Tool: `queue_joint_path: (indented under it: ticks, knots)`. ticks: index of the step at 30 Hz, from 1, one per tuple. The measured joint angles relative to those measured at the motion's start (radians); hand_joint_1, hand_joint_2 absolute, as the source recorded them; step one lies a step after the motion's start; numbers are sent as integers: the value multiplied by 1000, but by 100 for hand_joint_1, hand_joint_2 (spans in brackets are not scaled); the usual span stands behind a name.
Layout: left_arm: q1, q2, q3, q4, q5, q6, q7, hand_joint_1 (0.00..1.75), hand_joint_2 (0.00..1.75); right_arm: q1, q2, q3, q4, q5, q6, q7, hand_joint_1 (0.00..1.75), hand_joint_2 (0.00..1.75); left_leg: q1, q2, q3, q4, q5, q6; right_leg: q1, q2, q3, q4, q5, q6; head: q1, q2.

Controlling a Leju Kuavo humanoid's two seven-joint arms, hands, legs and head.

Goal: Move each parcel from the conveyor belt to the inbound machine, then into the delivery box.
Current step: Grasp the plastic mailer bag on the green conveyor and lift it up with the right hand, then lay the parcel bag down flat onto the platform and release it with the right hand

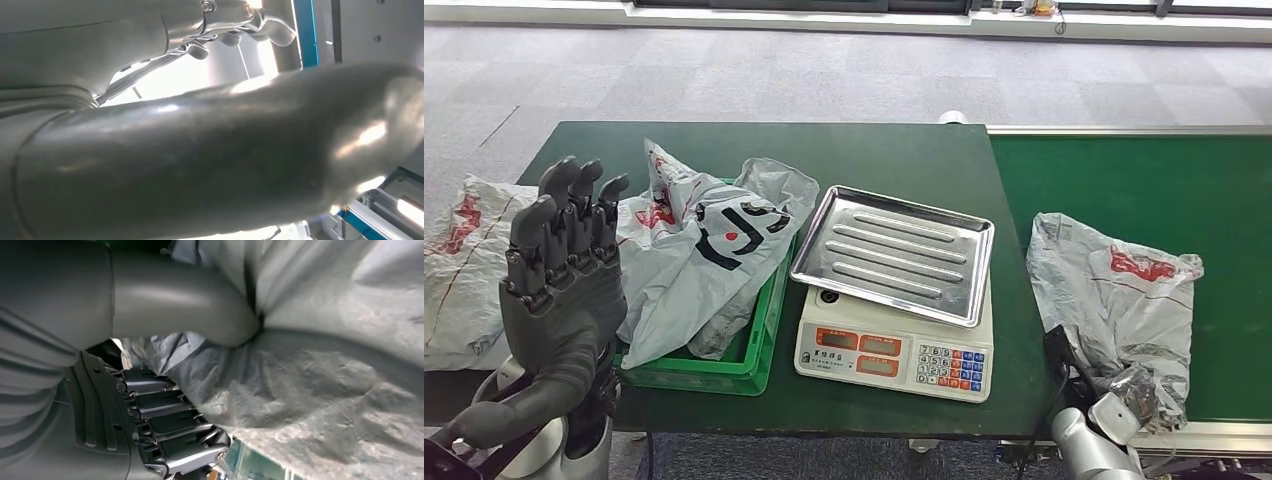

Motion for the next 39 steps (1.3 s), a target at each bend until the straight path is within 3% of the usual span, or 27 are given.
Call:
queue_joint_path:
  ticks: [4, 8, 14, 20, 23, 27, 33, 39]
  knots:
    - [1, 0, 2, 0, -8, 18, 0, 0, 0, 10, 1, 2, -39, 1, -62, -13, 175, 175, 0, -2, -3, 0, 0, 0, 0, -2, -2, 0, 0, 0, 0, 0]
    - [4, 1, 3, -1, -14, 45, 0, 0, 0, 57, 20, 4, -193, 1, -101, -32, 175, 175, 0, -8, -8, 0, 1, 0, 0, -6, -5, 1, 0, 0, 0, 0]
    - [14, 4, 3, -5, -15, 62, 0, 0, 0, 129, 69, 7, -475, 3, -80, -52, 175, 175, 0, -10, -13, 0, 1, 0, -1, -7, -10, 1, -1, 0, 0, 0]
    - [17, 6, 3, -6, -16, 66, 0, 0, 0, 159, 90, 9, -593, 2, -86, -54, 175, 175, 0, -10, -15, 0, 1, 0, -1, -7, -11, 1, -1, 0, 0, 0]
    - [19, 7, 3, -7, -25, 76, 0, 0, 0, 189, 104, 12, -664, 2, -150, -70, 175, 175, 0, -11, -15, 0, 1, 0, -1, -8, -11, 1, -2, 0, 0, 0]
    - [24, 8, 3, -12, -33, 94, 0, 0, 0, 271, 145, 26, -900, 3, -222, -87, 175, 175, 0, -12, -16, 0, 1, 0, -1, -10, -12, 1, -3, 0, 0, 0]
    - [32, 8, 3, -17, -34, 103, 0, 0, 0, 350, 231, 31, -1226, 3, -248, -181, 175, 175, 0, -11, -16, -1, 0, -1, 0, -9, -13, 1, -3, -1, 0, 0]
    - [33, 9, 3, -23, -33, 117, 0, 0, 0, 365, 271, 108, -1345, 2, -239, -291, 175, 175, 0, -8, -15, -1, 1, 0, -1, -7, -12, 1, -3, 0, 0, 0]
